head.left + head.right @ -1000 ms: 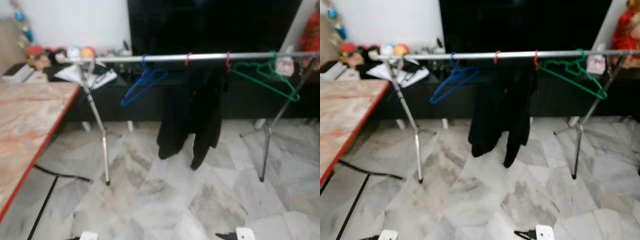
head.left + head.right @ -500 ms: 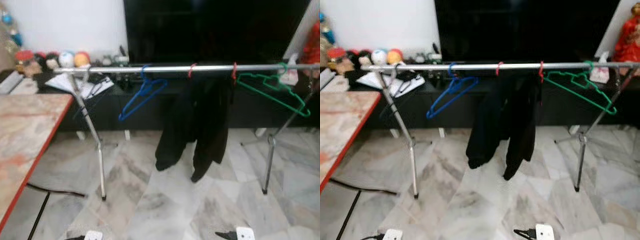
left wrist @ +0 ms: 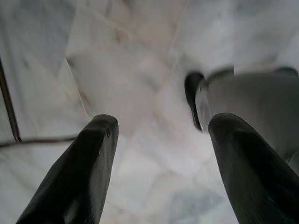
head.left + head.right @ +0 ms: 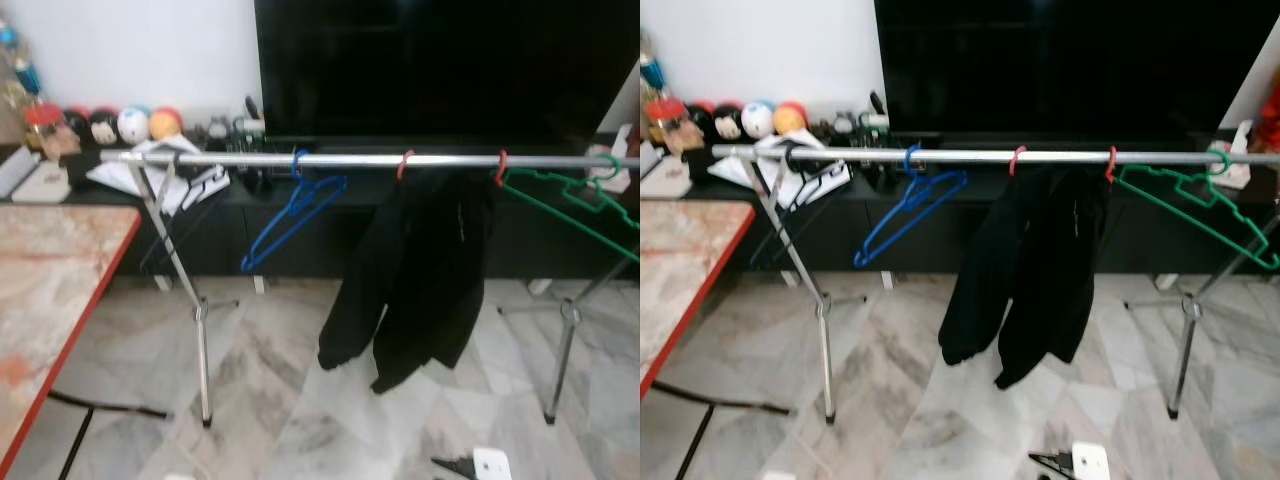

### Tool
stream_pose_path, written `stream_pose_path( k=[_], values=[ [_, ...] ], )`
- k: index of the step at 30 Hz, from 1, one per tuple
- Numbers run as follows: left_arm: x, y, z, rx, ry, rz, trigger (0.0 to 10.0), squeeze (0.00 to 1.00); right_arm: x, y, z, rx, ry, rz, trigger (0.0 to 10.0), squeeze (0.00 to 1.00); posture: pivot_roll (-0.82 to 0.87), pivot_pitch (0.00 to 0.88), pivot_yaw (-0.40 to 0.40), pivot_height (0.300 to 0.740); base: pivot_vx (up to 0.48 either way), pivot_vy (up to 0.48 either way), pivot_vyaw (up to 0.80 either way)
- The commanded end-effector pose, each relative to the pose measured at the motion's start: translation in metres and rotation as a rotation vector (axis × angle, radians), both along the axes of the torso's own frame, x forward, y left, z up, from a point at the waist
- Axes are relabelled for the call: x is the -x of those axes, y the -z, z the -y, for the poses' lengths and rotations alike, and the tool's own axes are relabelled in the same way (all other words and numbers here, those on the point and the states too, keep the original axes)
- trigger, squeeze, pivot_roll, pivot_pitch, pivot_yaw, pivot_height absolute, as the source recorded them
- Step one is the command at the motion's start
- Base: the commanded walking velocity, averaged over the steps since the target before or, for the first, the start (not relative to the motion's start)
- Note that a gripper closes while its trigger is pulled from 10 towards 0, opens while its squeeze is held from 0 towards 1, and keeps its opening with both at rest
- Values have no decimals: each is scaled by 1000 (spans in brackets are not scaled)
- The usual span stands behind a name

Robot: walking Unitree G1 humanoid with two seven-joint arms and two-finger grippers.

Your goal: Hang hanger

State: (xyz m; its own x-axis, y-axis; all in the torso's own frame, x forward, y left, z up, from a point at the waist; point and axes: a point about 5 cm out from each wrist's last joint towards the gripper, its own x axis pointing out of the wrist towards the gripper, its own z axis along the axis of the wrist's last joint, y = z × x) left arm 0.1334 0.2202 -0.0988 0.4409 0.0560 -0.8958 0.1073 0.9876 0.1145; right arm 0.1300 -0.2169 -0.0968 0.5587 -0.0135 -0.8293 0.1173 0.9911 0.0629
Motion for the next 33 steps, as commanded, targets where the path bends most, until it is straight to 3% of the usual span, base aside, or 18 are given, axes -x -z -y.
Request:
stream_pose_path(
  k=[1, 15, 33],
  values=[
    [1, 1, 5, 19, -1, -4, 10000, 0, 1, -1, 7, 17, 14, 1, 10000, 0, -56, 0, -3, 727, 334, 0, 0],
    [-3, 2, 15, 29, 7, 1, 10000, 0, 0, -2, 9, 17, 25, 9, 10000, 0, -67, 0, -3, 727, 329, 0, 0],
    [-8, 0, 16, 36, 4, 24, 10000, 0, -7, -7, 10, 20, 100, 117, 10000, 0, -79, 1, 1, 727, 0, 0, 0]
  ],
)
